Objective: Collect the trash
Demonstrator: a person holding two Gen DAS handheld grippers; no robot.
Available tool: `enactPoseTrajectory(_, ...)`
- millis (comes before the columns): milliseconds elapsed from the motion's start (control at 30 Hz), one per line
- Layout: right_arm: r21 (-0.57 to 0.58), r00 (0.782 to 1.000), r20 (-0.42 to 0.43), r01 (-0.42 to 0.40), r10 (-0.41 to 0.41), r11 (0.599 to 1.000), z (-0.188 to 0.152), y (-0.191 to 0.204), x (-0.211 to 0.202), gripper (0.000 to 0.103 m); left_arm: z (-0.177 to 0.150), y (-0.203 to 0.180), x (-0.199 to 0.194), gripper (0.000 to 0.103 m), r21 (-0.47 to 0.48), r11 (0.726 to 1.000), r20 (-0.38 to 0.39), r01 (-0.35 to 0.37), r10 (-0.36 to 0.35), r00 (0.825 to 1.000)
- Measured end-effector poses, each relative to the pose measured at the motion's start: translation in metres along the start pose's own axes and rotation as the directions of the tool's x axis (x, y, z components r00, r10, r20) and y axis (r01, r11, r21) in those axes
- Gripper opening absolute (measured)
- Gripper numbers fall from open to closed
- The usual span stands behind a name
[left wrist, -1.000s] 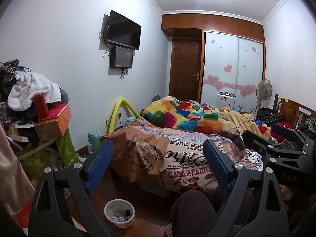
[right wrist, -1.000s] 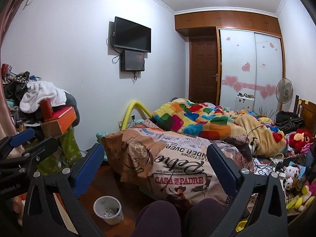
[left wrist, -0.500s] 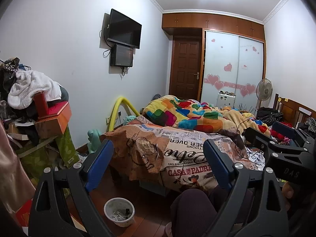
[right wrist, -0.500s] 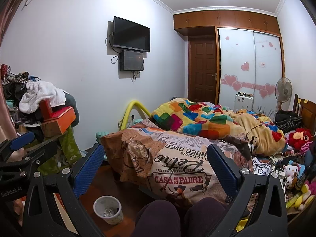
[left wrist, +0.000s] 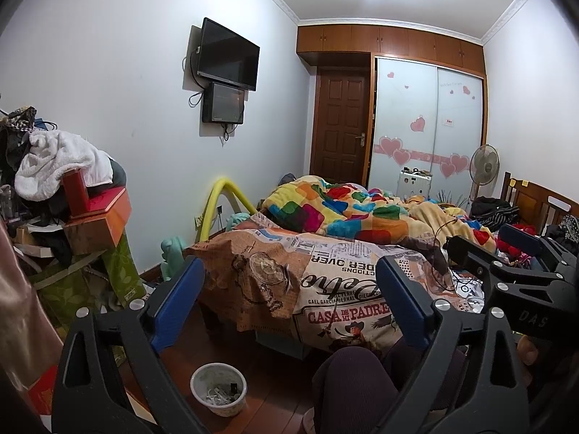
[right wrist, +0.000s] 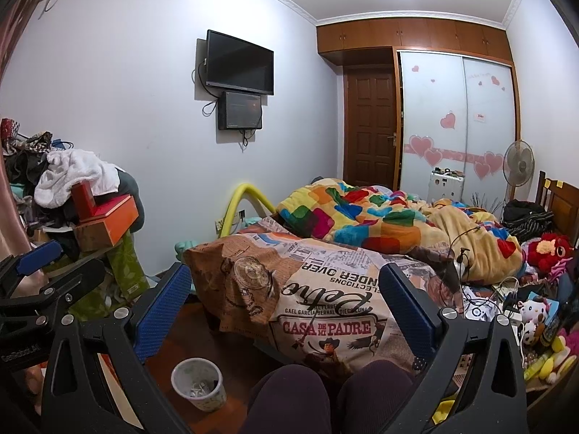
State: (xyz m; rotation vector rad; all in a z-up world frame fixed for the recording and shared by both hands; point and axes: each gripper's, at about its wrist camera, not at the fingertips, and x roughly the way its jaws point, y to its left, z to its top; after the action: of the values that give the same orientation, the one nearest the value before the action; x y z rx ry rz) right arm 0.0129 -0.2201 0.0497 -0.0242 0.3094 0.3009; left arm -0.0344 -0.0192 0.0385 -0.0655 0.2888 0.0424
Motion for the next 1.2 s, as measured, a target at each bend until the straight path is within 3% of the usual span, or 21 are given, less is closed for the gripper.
enactPoseTrajectory(1200,0.001,1.000,-0.007,0.003,-0.003,1.000,0.0009,0.0012,-0.0028,0.103,-0.0018,0.0043,-0.0057,0.100,-0.009,1.000,0.005,0.014,-0.014,1.000)
